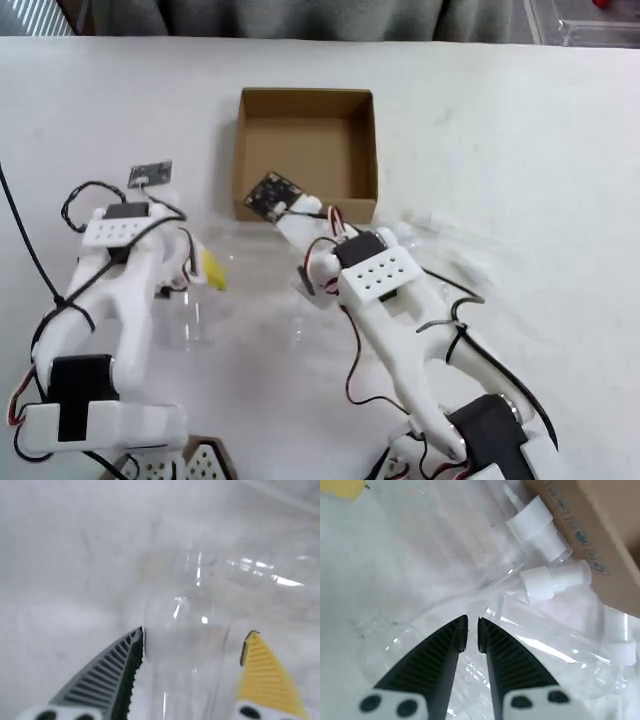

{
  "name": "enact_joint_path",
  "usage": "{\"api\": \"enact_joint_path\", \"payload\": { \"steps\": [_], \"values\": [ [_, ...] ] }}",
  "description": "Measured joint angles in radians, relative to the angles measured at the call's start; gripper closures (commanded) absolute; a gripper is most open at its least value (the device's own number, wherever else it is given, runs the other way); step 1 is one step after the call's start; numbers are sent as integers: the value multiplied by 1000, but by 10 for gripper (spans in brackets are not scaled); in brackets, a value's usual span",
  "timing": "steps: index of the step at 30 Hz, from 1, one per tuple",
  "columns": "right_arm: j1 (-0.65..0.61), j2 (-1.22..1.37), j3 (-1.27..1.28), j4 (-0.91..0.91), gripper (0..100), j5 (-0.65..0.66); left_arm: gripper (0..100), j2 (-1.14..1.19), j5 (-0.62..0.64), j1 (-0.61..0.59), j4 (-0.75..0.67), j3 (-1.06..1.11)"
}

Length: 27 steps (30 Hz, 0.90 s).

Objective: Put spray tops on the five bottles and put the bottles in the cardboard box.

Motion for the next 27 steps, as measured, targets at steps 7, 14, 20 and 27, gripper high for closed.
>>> {"api": "enact_joint_path", "payload": {
  "steps": [7,14,20,27],
  "values": [
    [0,0,0,0,981,0,884,0,0,14,-74,0],
    [0,0,0,0,981,0,932,0,-2,40,-81,0],
    [8,0,0,0,981,0,932,0,0,48,-81,0],
    [57,0,-48,26,981,0,931,-104,0,-74,-81,3]
  ]
}}
